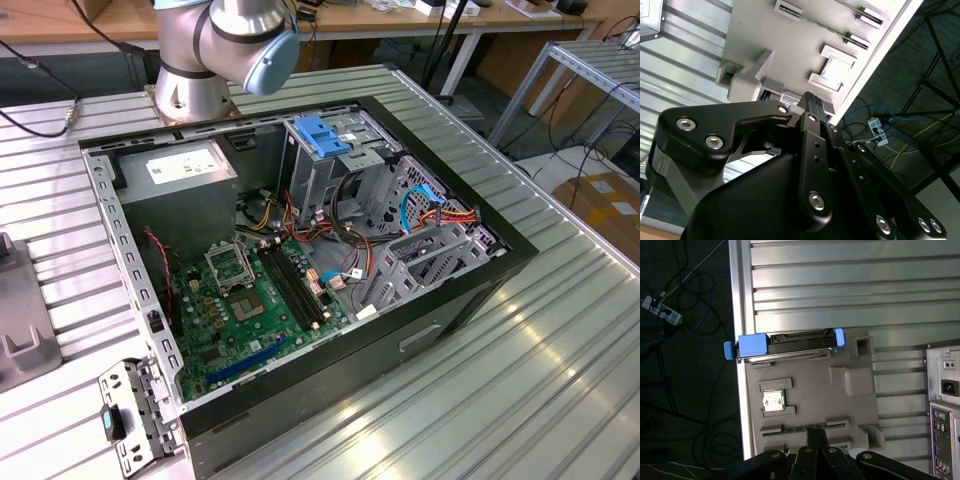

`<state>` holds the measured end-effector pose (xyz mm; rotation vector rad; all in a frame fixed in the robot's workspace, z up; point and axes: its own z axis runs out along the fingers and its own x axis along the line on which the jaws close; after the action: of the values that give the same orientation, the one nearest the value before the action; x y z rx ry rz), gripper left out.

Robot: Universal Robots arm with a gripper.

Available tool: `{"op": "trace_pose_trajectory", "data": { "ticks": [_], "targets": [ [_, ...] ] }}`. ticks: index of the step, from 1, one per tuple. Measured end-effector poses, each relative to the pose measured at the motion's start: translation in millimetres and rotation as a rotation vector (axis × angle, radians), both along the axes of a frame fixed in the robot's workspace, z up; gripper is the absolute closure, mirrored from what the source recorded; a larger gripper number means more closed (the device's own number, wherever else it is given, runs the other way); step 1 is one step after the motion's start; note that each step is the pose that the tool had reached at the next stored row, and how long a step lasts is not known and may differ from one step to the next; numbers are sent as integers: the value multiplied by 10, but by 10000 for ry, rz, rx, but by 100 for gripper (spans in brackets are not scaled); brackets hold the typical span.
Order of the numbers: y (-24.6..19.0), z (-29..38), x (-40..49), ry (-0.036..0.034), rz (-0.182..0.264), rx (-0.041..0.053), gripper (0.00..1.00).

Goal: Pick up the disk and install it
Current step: 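Reach for the disk, then pick up the disk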

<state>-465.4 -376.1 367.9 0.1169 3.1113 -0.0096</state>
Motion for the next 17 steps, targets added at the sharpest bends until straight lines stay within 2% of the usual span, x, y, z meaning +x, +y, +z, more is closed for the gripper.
{"op": "trace_pose_trajectory", "data": {
  "ticks": [5,17],
  "targets": [
    [27,-4,-57,1,0,-26,90],
    [35,-4,-61,1,1,-27,90]
  ]
}}
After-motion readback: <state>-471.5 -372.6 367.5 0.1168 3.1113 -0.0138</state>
